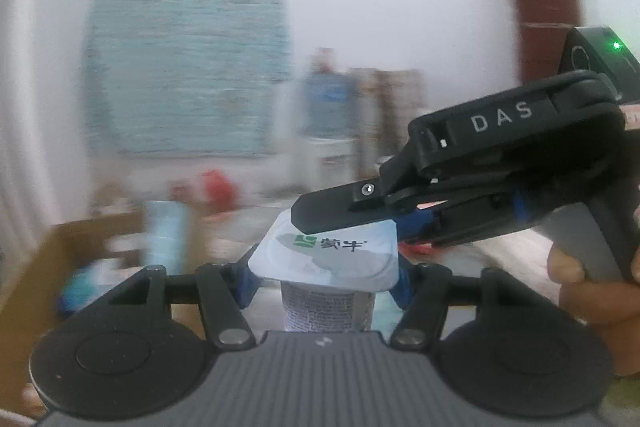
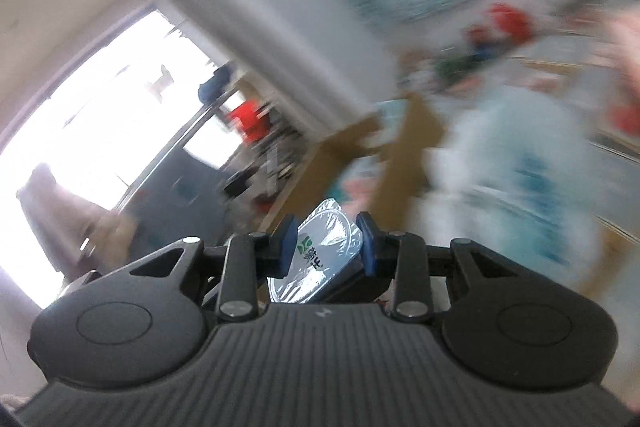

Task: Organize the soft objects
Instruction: 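Carry the yogurt cup with both tools into the box and release it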

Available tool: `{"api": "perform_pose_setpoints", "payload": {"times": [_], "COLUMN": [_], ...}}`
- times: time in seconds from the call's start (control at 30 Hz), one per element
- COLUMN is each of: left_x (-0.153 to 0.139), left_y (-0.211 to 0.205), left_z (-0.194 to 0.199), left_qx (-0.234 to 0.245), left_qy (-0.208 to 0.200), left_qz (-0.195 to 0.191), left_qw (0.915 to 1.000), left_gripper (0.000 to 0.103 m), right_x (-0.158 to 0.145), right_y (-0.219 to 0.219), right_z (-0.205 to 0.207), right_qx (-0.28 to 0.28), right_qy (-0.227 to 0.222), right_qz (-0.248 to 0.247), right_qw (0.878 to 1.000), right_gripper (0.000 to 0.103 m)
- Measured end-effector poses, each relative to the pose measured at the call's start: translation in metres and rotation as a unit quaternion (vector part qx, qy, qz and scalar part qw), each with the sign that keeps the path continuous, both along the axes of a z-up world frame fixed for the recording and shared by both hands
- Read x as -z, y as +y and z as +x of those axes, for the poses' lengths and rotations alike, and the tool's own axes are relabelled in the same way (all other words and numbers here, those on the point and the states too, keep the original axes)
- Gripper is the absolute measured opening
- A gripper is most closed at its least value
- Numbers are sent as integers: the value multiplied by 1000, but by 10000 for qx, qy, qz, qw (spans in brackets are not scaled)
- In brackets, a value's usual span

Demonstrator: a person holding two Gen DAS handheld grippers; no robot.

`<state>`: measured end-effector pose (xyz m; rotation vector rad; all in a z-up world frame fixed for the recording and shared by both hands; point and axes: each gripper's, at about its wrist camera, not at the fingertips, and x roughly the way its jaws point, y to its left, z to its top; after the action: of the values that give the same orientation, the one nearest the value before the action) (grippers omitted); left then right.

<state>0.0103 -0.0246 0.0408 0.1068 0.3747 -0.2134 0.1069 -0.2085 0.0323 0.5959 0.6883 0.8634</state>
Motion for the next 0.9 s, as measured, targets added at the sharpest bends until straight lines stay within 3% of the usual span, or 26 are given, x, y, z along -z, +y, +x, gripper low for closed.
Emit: {"api": "perform_pose_setpoints", "payload": {"times": [0.17,0.33,0.5,0.63,0.77,0.9], "left_x": [-3,20,41,54,64,60], "left_y": [68,119,133,138,138,141], "left_z": [22,47,50,51,49,46], "left_qx": [-686,-987,-1062,-1022,-973,-1105], "left_qy": [638,1511,1943,2215,2486,2271], "left_qz": [-296,-1130,-1406,-1509,-1709,-1654], "left_qw": [9952,9771,9650,9580,9484,9533], "left_gripper": [63,63,63,63,66,81], "right_x": [-5,16,35,44,37,37], "right_y": [89,146,171,177,179,177], "right_z": [48,81,89,79,73,76], "right_qx": [-938,-1413,-1585,-1669,-1628,-1556], "right_qy": [224,684,987,870,751,631], "right_qz": [-178,-596,-992,-1396,-1630,-1654], "right_qw": [9952,9858,9774,9721,9702,9718], "right_gripper": [33,33,36,38,53,63]}}
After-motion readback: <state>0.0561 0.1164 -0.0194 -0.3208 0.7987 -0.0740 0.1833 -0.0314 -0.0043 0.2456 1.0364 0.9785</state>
